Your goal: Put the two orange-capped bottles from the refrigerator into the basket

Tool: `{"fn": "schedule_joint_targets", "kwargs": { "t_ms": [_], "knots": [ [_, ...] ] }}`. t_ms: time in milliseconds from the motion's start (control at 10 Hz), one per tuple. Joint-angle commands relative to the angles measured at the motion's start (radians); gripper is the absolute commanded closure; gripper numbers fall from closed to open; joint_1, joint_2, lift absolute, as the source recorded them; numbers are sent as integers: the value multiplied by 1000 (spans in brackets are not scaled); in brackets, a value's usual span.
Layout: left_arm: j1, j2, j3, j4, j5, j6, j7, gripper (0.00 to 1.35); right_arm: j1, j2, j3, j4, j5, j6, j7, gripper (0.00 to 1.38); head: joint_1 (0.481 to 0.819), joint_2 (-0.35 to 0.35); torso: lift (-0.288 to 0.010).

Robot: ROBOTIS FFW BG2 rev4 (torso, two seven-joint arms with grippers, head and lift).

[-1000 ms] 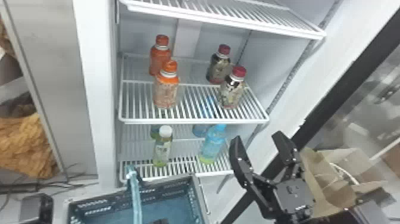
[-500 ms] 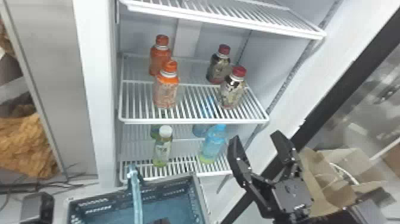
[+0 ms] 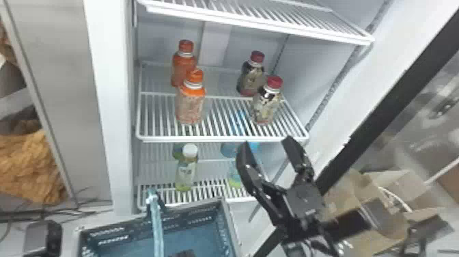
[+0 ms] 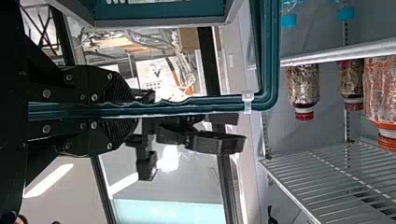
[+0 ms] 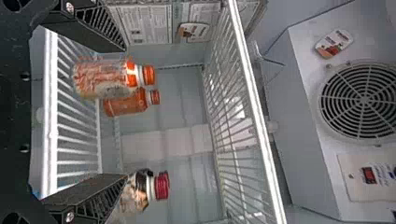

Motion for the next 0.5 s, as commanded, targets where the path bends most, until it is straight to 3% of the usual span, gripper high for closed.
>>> {"fn": "schedule_joint_targets", "kwargs": {
  "t_ms": [0, 200, 400],
  "knots": [
    [2, 0, 1, 0, 0, 0, 0, 1210, -63, -12, 29, 44, -9, 28, 2, 91, 695, -350, -40],
    [5, -3, 5, 0, 0, -3, 0, 1210, -142, -31, 84, 88, -7, 94, 2, 91, 695, -350, -40],
    [0, -3, -1, 0, 0, -3, 0, 1210, -228, -40, 122, 147, 7, 126, 2, 91, 695, -306, -40]
  ]
}}
